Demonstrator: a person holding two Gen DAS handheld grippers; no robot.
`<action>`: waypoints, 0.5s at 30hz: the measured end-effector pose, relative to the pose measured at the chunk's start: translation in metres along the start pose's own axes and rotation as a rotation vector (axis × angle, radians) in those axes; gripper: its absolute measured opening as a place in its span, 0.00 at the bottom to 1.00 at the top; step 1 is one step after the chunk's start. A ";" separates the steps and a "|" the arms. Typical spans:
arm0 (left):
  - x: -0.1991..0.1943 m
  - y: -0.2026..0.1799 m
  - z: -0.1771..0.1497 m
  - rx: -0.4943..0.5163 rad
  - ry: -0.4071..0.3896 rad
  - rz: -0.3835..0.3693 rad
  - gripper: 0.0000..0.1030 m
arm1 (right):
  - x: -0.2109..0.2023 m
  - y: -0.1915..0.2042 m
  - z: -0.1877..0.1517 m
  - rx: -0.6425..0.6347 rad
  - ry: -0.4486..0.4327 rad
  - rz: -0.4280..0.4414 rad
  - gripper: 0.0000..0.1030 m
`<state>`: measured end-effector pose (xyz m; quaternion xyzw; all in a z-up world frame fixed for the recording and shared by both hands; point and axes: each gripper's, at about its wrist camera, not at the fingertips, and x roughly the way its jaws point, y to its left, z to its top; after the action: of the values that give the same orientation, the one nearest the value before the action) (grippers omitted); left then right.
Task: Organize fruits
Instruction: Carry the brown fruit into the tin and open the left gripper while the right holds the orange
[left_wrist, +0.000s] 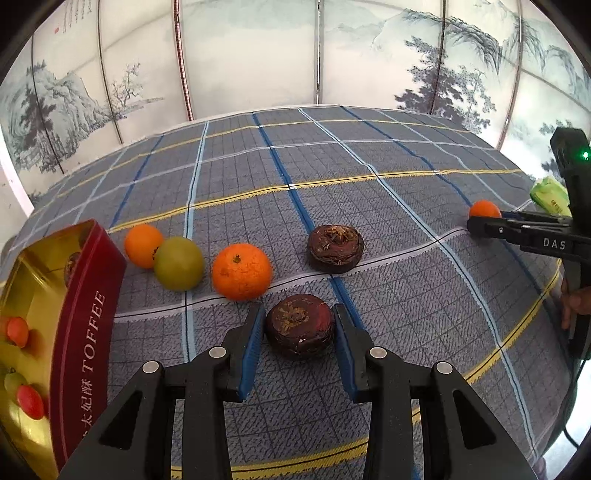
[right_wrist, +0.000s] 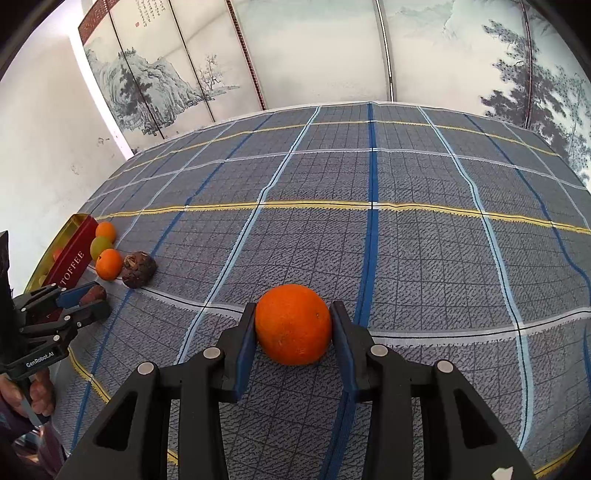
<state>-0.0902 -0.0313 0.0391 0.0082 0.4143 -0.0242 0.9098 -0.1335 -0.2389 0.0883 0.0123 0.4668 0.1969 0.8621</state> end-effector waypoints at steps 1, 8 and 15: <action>-0.002 -0.001 -0.001 0.005 -0.009 0.007 0.36 | 0.000 0.000 0.000 -0.002 0.000 -0.002 0.36; -0.009 0.000 -0.001 -0.010 -0.036 0.038 0.36 | 0.001 0.002 0.000 -0.020 0.004 -0.023 0.36; -0.023 0.011 -0.008 -0.050 -0.029 0.071 0.36 | 0.001 0.005 0.000 -0.030 0.006 -0.032 0.37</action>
<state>-0.1108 -0.0193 0.0506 -0.0003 0.4008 0.0185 0.9160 -0.1346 -0.2336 0.0885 -0.0084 0.4663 0.1900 0.8639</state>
